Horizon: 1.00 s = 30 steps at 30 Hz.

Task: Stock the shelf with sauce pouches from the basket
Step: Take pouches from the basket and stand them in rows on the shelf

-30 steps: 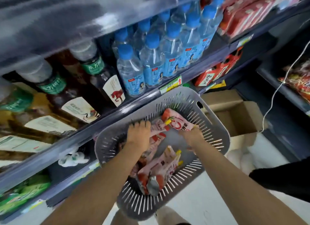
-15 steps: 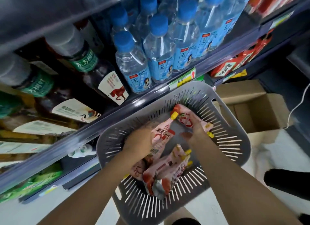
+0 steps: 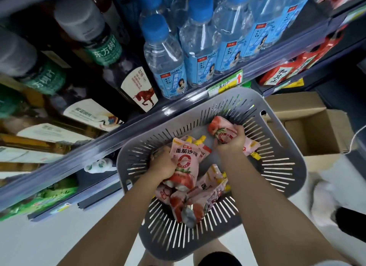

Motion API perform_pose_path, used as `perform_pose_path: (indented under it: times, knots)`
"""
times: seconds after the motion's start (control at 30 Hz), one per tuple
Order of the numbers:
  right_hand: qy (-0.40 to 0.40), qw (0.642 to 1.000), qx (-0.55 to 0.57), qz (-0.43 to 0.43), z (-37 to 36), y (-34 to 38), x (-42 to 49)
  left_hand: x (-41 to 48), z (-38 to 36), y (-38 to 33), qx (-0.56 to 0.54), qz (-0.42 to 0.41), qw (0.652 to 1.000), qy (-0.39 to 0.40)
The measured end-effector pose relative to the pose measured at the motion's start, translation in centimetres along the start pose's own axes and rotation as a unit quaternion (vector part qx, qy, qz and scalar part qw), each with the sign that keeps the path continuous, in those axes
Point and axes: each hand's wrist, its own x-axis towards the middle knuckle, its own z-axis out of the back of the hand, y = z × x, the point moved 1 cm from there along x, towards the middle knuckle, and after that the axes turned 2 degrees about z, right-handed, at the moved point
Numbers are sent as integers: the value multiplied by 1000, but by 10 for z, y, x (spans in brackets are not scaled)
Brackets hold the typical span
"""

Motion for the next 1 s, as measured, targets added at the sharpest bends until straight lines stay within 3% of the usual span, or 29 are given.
perform_pose_path:
  times: [0.13,0.2,0.23,0.3,0.37,0.5,0.6,0.67,0.87,1.0]
  knots:
    - [-39,998,-43,6,9,-6,-19,-20,-9,-11,73,-1,992,-104]
    - [-106,985,-137,25,16,-9,-39,-28,-14,-15,113,-8,984,-134]
    - [-156,961,-223,46,22,-10,-46,-29,-16,-16,133,-15,982,-136]
    - [-208,869,-431,125,29,-14,-57,-31,-18,-21,191,-27,977,-96]
    - [-200,769,-575,197,31,-13,-68,-32,-18,-27,217,-23,974,-58]
    - [-154,595,-745,260,37,-12,-64,-28,-17,-31,200,-17,979,-43]
    - [-123,510,-814,248,45,-12,-50,-25,-18,-29,182,-5,983,-28]
    - [-113,493,-834,219,47,-13,-40,-25,-21,-29,184,3,983,-25]
    - [-61,536,-825,167,43,-19,-24,-20,-26,-32,192,35,980,-28]
    - [-68,535,-831,137,43,-16,-18,-17,-27,-31,177,43,983,-30]
